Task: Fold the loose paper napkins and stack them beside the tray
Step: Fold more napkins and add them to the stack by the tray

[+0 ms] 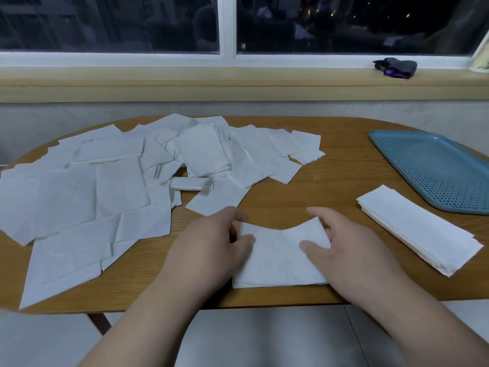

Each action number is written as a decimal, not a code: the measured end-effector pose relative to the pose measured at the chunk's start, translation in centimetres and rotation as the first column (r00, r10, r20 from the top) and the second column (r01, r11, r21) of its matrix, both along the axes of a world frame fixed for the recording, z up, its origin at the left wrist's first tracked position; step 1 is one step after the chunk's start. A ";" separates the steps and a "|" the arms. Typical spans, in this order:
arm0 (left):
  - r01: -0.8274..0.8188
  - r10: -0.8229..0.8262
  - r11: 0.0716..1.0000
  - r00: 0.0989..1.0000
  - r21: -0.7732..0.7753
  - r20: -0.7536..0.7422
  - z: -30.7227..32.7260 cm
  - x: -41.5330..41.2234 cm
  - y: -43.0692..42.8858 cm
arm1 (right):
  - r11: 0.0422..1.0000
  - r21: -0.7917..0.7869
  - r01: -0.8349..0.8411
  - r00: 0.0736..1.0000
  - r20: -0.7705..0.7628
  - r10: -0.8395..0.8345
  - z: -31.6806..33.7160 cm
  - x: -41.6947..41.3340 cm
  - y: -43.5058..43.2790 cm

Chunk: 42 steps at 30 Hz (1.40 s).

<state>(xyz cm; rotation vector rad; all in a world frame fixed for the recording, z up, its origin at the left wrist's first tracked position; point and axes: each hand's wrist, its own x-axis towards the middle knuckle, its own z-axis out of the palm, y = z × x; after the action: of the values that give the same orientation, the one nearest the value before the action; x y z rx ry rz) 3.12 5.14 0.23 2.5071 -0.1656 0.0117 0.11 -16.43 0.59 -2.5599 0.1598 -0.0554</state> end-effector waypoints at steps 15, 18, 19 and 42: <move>-0.122 0.123 0.992 0.992 -0.035 0.029 0.4 0.9 1.9 | 0.968 -0.172 -0.181 0.976 0.092 0.199 1.3 1.5 2.1; -0.165 0.165 0.986 0.986 -0.031 0.004 0.7 1.6 3.0 | 0.926 -0.214 -0.310 0.940 0.074 0.332 2.5 4.2 5.0; -0.176 0.176 0.984 0.984 -0.023 0.001 0.7 1.8 3.5 | 0.911 -0.231 -0.340 0.927 0.077 0.366 2.8 5.4 6.0; -0.277 0.292 0.946 0.954 -0.170 0.070 1.4 2.4 7.7 | 0.924 -0.212 -0.318 0.905 0.222 0.363 5.4 13.9 12.0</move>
<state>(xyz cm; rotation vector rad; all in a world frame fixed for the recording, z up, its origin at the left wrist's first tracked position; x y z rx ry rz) 5.48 12.85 1.61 2.3512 0.1567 0.2525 14.03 -4.39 5.98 -2.6819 -0.4123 -0.2767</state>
